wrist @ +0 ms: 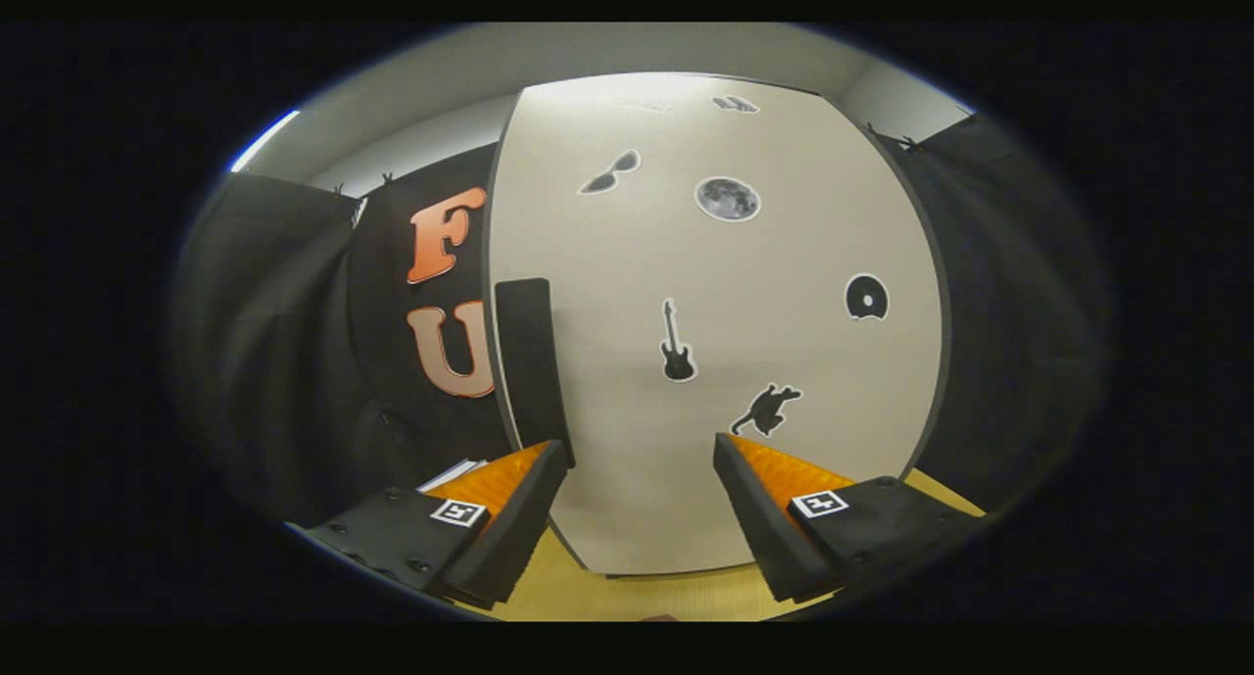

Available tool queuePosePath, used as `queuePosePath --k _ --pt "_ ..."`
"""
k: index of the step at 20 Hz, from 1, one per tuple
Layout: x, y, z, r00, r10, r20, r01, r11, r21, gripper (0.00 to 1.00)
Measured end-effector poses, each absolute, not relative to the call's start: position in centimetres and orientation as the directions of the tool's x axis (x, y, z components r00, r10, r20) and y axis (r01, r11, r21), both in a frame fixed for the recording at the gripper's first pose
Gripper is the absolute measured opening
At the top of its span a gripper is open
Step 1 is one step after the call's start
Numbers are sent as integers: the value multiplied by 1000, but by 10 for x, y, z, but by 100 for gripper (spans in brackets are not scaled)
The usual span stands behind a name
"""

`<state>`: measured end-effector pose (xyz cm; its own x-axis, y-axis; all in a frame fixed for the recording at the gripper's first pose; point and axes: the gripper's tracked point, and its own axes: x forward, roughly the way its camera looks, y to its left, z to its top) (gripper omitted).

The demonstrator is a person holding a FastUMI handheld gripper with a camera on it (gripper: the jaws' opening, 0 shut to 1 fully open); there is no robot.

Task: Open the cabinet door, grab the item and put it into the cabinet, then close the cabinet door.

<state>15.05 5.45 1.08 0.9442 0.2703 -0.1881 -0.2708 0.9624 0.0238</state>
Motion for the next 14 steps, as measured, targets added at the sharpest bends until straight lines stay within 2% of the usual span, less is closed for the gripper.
queuePosePath --k 14 --pt "26 -45 40 975 178 -133 -186 981 -50 98"
